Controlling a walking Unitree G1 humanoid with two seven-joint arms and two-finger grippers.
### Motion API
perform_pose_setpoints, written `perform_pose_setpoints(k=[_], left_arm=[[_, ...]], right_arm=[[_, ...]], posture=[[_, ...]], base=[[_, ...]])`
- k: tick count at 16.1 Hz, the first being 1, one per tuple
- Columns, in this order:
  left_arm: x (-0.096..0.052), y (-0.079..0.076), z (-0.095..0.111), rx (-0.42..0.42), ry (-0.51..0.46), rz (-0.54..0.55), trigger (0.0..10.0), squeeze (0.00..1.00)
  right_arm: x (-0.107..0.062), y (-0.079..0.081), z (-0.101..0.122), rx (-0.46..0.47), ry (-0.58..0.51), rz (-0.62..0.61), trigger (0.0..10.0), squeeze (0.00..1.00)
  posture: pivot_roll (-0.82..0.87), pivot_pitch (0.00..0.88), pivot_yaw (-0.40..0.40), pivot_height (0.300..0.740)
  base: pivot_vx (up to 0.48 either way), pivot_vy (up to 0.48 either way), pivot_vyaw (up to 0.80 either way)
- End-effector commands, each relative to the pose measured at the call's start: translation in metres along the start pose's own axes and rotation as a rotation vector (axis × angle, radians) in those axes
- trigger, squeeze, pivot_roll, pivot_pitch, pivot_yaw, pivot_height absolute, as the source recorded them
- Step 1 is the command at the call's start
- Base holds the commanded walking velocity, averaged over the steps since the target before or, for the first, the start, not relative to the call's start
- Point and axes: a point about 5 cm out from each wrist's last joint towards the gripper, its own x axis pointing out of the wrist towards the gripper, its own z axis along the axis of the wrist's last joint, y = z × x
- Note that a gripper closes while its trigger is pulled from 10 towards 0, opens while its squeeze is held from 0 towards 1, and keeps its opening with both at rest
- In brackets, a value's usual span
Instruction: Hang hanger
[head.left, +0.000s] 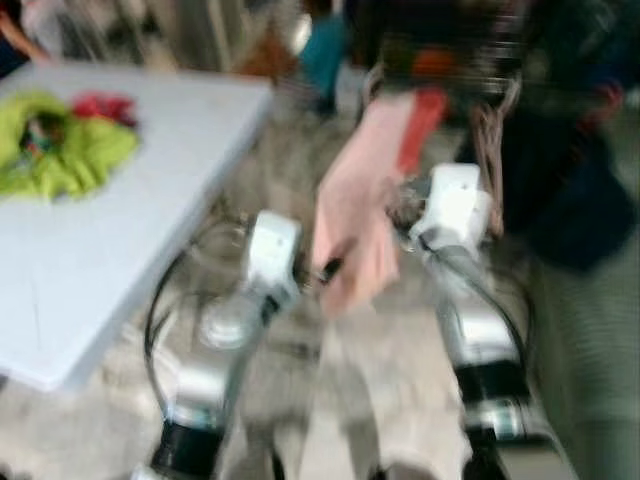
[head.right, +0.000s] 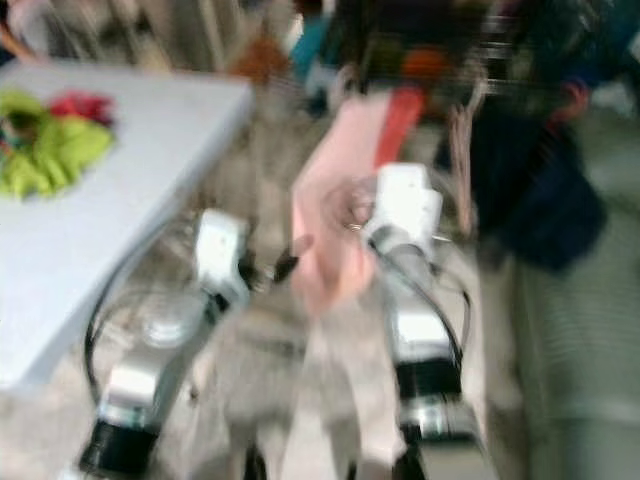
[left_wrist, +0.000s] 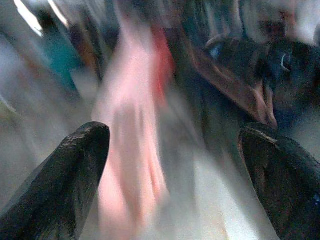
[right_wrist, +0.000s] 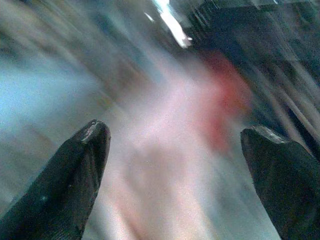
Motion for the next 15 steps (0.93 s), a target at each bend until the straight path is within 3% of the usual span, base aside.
perform_pose_setpoints(k=[1, 2, 4, 8, 10, 11, 15], left_arm=[[-0.035, 0.056, -0.011, 0.012, 0.053, 0.308, 10.0, 0.0], [-0.035, 0.055, -0.009, -0.002, 0.054, 0.299, 10.0, 0.0], [-0.034, 0.058, -0.004, 0.058, 0.036, 0.304, 10.0, 0.0], [-0.05, 0.074, -0.002, 0.117, 0.058, 0.453, 10.0, 0.0], [-0.056, 0.071, -0.007, 0.117, 0.08, 0.461, 10.0, 0.0], [-0.055, 0.066, -0.011, 0.04, 0.096, 0.442, 10.0, 0.0], [-0.042, 0.055, -0.002, 0.063, 0.04, 0.409, 10.0, 0.0]], right_arm=[[-0.021, -0.027, -0.021, 0.023, 0.068, -0.006, 10.0, 0.0], [-0.021, -0.025, -0.02, 0.036, 0.063, -0.004, 10.0, 0.0], [-0.018, -0.021, -0.016, 0.015, 0.043, 0.02, 10.0, 0.0], [-0.024, -0.02, -0.009, 0.03, 0.019, 0.1, 10.0, 0.0], [-0.025, -0.017, -0.004, -0.01, -0.01, 0.181, 10.0, 0.0], [-0.025, -0.016, -0.001, -0.02, -0.022, 0.201, 10.0, 0.0], [-0.014, -0.012, 0.012, -0.038, -0.071, 0.236, 10.0, 0.0]], posture=[[0.01, 0.092, 0.055, 0.74], [0.01, 0.092, 0.055, 0.74], [0.01, 0.095, 0.058, 0.74], [0.02, 0.082, 0.059, 0.74], [0.03, 0.082, 0.054, 0.74], [0.03, 0.082, 0.053, 0.74], [0.03, 0.074, 0.043, 0.74]], base=[[0.0, 0.0, 0.0], [0.0, 0.0, 0.0], [0.0, 0.0, 0.0], [0.0, 0.0, 0.8], [0.0, 0.0, 0.8], [0.0, 0.0, 0.8], [0.0, 0.0, 0.8]])
